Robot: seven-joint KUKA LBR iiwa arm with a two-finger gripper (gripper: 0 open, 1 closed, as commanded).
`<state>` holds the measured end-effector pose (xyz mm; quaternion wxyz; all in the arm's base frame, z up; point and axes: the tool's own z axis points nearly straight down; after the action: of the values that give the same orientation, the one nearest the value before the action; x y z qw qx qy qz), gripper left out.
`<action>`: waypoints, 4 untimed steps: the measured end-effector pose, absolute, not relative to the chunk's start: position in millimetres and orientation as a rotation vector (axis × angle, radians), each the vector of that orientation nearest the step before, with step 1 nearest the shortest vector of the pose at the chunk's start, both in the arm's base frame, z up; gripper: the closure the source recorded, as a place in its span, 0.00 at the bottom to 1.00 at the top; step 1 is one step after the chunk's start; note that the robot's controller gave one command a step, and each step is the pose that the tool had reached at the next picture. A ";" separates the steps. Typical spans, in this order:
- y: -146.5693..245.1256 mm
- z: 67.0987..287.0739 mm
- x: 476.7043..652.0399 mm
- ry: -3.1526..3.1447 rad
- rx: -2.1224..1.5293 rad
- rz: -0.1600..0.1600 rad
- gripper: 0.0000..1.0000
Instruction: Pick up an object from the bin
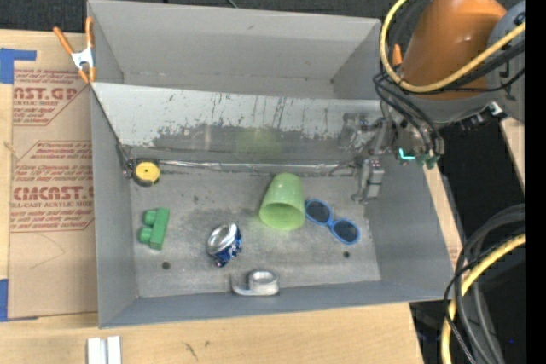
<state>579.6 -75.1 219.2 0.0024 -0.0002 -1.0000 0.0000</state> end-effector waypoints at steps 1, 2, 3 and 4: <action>-70.9 133.5 555.5 -3.131 0.143 -0.002 0.00; -7.0 66.0 558.9 -3.137 0.031 -0.007 0.00; 46.9 70.1 589.9 -3.101 0.530 -0.003 0.00; 13.0 108.2 591.8 -3.039 0.815 0.002 0.00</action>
Offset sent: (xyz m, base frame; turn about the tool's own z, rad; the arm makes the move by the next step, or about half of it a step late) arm -0.0220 0.0029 -0.0806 -0.0899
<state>591.8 13.0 108.2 -0.0025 0.2589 -0.9659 0.0005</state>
